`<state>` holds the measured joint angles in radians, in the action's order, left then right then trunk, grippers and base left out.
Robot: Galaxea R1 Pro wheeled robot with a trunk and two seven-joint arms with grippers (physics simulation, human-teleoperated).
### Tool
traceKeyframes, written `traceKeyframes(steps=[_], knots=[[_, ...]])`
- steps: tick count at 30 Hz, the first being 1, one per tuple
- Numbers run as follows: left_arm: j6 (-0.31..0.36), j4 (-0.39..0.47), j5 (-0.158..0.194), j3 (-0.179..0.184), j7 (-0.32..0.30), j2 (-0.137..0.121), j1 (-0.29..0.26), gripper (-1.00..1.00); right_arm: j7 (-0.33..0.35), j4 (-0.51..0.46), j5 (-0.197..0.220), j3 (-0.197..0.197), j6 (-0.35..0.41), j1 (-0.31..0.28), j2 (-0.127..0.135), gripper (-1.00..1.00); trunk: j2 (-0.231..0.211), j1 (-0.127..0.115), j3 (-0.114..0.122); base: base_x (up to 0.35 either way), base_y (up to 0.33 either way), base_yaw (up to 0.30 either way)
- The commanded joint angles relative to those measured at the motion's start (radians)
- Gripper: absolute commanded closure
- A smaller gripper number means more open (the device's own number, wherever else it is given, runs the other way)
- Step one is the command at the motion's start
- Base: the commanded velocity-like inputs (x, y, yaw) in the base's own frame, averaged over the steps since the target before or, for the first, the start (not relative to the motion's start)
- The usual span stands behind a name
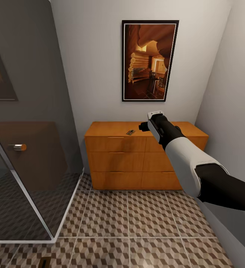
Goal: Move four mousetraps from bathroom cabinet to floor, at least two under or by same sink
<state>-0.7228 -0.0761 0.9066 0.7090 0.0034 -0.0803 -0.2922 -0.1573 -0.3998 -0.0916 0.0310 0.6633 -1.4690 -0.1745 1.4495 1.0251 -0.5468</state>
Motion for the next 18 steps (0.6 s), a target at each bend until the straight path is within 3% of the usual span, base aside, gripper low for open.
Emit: traceKeyframes(steps=[1, 7, 18], knots=[[-0.003, -0.002, 0.000, 0.007, 0.006, 0.001, -0.001, 1.00, 0.002, 0.000, -0.009, 0.003, 0.007, -0.001, 0.000, -1.00, 0.001, 0.000, -0.001, 0.007, 0.000, 0.000], [-0.003, -0.002, 0.000, 0.007, 0.006, 0.000, -0.001, 1.00, 0.002, 0.017, -0.009, 0.003, 0.007, -0.001, 0.000, -1.00, 0.001, 0.000, -0.001, 0.098, 0.000, 0.000], [-0.001, -0.002, 0.000, 0.007, 0.006, 0.000, -0.001, 1.00, 0.002, 0.027, -0.010, 0.003, 0.007, -0.001, 0.000, -1.00, 0.001, 0.000, -0.001, 0.208, 0.000, 0.000]])
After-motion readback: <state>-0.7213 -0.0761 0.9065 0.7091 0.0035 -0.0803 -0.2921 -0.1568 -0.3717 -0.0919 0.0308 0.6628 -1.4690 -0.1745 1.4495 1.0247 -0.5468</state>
